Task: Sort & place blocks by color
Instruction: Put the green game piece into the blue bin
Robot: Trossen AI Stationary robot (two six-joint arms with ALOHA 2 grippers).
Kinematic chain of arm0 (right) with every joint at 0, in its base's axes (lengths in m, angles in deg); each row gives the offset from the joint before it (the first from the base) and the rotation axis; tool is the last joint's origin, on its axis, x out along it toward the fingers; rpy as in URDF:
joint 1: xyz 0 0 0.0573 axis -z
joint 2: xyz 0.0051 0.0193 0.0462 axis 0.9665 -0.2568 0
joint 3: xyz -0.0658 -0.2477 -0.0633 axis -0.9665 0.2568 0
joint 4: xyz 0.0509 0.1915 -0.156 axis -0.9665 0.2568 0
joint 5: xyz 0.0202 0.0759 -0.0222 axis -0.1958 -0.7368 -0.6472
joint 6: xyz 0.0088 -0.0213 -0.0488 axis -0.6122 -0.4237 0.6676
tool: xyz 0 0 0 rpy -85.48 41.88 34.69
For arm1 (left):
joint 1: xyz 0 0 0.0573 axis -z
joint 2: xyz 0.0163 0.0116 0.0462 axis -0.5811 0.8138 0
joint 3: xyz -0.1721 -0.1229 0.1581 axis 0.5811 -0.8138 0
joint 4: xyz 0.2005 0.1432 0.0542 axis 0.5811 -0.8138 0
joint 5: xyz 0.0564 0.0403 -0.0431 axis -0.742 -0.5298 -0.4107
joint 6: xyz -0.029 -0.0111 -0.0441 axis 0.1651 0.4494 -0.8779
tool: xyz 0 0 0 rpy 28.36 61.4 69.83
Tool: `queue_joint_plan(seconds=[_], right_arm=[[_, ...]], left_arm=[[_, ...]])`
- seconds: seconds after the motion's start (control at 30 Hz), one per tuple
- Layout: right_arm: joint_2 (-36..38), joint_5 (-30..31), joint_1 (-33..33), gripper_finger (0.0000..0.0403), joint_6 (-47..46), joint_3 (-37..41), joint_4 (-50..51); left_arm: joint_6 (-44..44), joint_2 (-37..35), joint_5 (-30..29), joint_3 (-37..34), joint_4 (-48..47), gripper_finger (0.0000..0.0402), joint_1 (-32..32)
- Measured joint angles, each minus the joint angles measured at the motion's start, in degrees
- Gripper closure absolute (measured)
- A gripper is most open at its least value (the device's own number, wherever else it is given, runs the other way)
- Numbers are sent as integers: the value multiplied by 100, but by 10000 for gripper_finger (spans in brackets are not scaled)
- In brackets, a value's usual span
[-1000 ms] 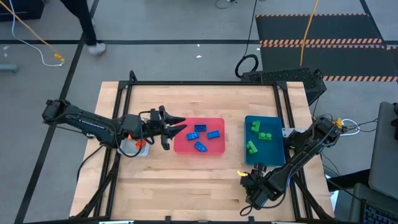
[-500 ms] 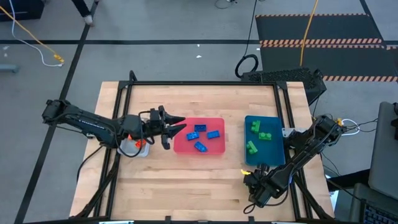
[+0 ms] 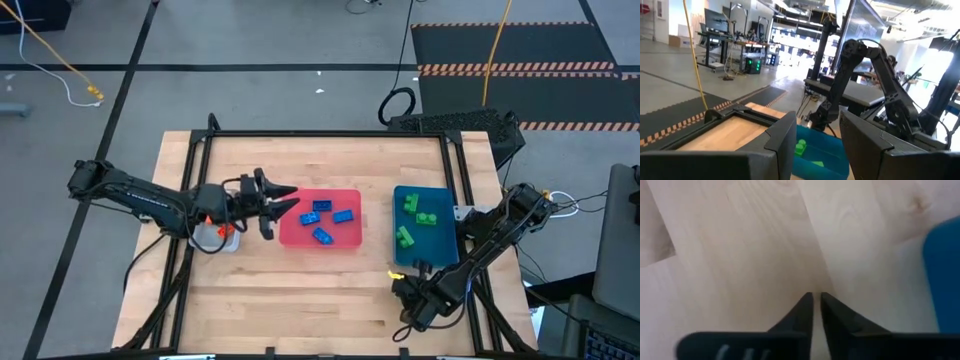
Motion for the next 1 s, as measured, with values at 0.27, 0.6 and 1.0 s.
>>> queue_joint_plan(seconds=[0.27,0.6,1.0], right_arm=[[6,0,1,397,51,-2,-28],[312,52,45,402,578,-13,-435],[1078,431,56,403,779,-13,-413]], left_arm=[[52,0,0,2,81,250,-9],[11,0,1,2,118,250,-4],[-16,0,8,2,117,250,140]])
